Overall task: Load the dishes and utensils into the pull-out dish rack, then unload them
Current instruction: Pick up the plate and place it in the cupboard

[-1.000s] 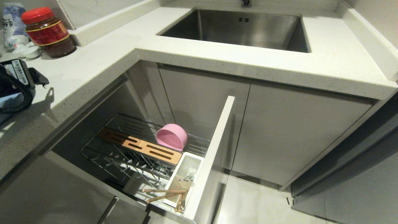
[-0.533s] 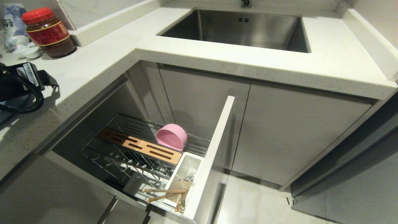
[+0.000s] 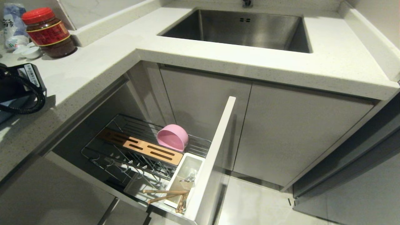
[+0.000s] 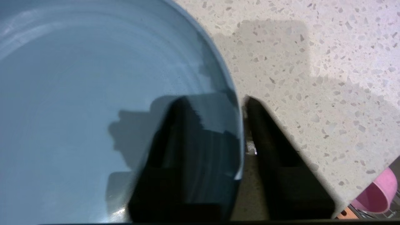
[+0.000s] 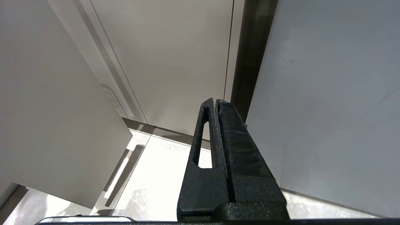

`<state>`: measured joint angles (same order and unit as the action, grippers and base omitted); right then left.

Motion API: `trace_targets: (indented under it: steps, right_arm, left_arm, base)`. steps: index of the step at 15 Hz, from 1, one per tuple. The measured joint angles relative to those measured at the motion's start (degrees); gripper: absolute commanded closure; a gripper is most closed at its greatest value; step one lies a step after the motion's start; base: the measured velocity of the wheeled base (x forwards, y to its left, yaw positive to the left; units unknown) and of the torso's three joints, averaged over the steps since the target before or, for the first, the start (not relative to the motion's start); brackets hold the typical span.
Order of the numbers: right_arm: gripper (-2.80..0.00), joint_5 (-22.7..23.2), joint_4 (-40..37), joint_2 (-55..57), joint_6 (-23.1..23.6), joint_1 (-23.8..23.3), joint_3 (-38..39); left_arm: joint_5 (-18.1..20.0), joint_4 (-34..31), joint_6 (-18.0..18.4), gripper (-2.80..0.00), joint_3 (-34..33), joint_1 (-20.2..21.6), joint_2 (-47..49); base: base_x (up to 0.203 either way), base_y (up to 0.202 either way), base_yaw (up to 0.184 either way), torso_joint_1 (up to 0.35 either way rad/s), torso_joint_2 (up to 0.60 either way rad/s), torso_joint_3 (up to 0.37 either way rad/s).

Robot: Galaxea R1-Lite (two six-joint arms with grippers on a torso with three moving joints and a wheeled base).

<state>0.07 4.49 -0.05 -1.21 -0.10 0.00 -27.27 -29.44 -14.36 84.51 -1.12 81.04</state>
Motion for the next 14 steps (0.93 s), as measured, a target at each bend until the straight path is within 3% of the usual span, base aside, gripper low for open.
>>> trace_targets:
  steps: [9, 14]
  right_arm:
    - [0.0, 0.0, 0.0, 0.0, 0.0, 0.0, 0.0]
    - [0.0, 0.0, 0.0, 0.0, 0.0, 0.0, 0.0]
  left_arm:
    - [-0.1, -0.1, 0.3, 0.0, 0.0, -5.7, -8.5]
    - [0.0, 1.6, 0.0, 0.0, 0.7, -12.2, -15.5]
  base:
    - [0.0, 0.0, 0.0, 0.0, 0.0, 0.0]
    - [0.0, 0.0, 0.0, 0.0, 0.0, 0.0]
